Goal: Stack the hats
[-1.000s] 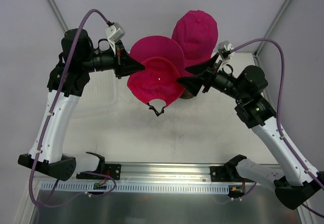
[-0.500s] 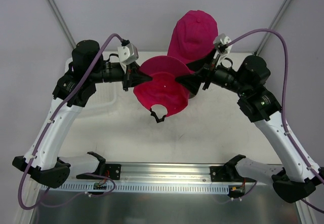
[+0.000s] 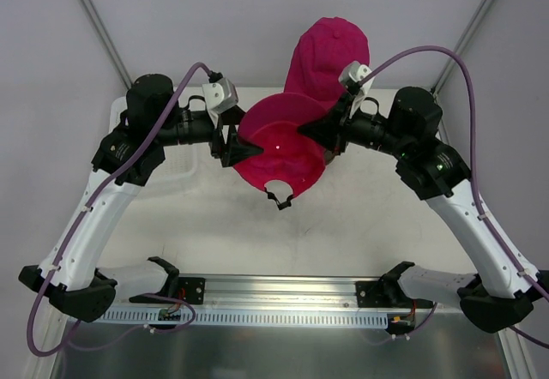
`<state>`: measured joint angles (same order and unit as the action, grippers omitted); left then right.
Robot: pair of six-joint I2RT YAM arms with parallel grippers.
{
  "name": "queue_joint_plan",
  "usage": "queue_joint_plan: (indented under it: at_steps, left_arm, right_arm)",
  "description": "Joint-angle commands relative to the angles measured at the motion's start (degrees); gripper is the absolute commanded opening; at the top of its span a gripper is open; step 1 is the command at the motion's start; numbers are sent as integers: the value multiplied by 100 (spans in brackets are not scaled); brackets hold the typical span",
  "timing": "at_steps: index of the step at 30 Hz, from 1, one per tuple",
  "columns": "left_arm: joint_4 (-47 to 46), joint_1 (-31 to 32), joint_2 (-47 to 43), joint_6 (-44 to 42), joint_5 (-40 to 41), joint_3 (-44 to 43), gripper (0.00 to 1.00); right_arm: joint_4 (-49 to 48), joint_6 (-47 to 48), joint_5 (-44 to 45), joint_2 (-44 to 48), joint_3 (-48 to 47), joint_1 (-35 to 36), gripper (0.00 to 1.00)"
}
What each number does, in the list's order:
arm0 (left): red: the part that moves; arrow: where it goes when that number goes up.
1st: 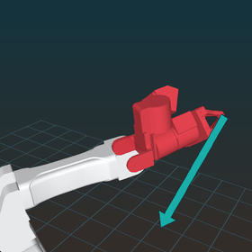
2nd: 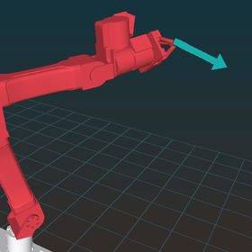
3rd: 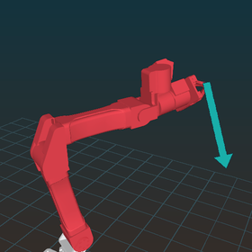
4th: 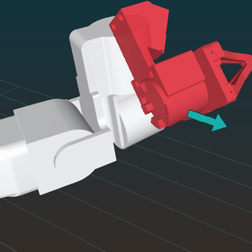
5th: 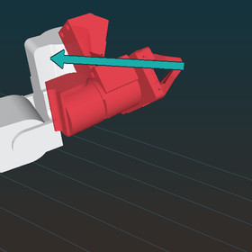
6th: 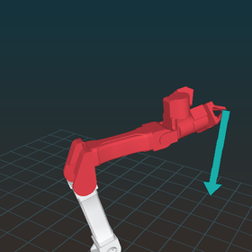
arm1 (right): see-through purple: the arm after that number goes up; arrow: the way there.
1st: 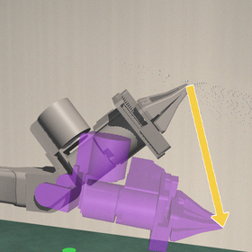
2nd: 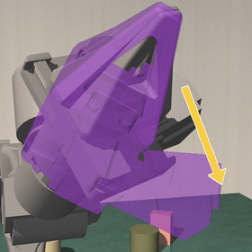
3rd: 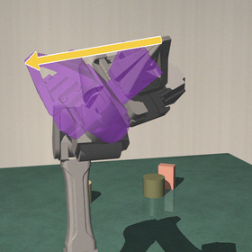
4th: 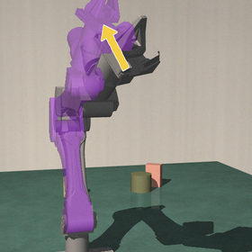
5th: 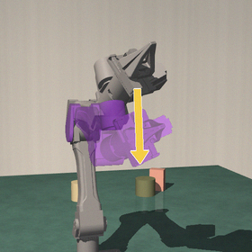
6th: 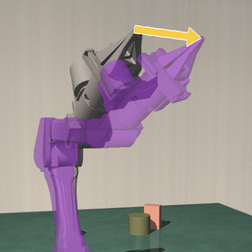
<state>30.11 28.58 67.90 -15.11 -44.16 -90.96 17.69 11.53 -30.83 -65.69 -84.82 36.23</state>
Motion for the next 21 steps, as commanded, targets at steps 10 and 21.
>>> queue_joint_plan:
  at_steps: [10, 21]
  left_arm:
    - [-304, -415, -1261, -482, 1058, 535, 68]
    - [-1024, 762, -2131, -4507, 2657, 1493, 0]
  right_arm:
    - [-1539, 808, 1579, 549, -695, 174, 0]
    - [-1998, 95, 1975, -338, -1159, 341, 1]
